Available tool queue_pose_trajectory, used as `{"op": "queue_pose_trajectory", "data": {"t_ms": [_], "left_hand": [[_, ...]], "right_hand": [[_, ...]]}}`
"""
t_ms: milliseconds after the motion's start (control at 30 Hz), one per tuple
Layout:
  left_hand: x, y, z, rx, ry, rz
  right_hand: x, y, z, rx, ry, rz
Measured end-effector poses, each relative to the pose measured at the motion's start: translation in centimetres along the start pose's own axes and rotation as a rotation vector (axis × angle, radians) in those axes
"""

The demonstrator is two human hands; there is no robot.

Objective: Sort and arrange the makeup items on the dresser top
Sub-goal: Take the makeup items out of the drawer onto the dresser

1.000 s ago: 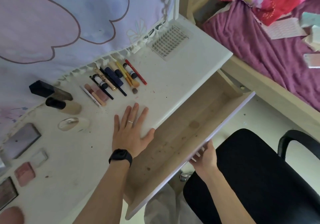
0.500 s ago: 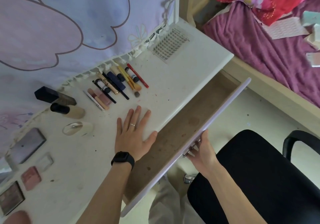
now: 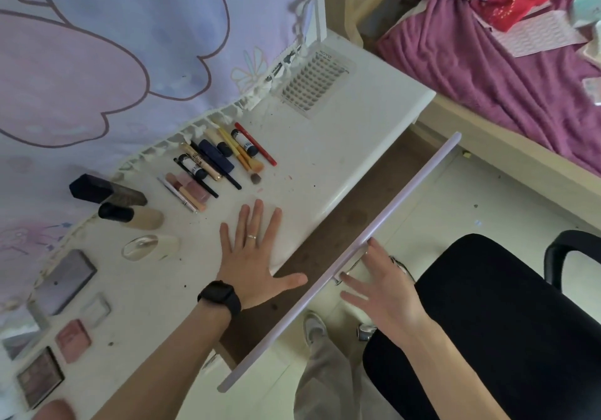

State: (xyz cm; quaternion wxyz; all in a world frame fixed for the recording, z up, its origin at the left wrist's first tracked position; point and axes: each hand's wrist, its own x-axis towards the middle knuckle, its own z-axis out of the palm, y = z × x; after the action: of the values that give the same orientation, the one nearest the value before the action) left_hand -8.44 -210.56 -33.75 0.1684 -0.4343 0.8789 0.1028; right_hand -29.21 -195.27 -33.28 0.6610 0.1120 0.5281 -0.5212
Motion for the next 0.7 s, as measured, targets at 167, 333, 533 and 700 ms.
{"op": "queue_pose_trajectory", "data": {"t_ms": [167,333,533,700], "left_hand": [[0.2,0.7,-1.0,-0.006,-0.134,0.0],[0.2,0.7,-1.4,-0.024,-0.169,0.014],[-0.2,0.9,-0.9,-0.011,-0.104,0.035],[-0.4,0.9,0.0,0.063,-0.001,0.028]], "right_hand": [[-1.0,0.2,1.9,0.129,-0.052,-0.025],[-0.4,-1.5,2.1,0.133,-0.121,0.006],[1.2,-1.0,4.2,0.134,-0.199,-0.003],[2.5,-0.4,3.5,0.0,-0.22,-0.048]]}}
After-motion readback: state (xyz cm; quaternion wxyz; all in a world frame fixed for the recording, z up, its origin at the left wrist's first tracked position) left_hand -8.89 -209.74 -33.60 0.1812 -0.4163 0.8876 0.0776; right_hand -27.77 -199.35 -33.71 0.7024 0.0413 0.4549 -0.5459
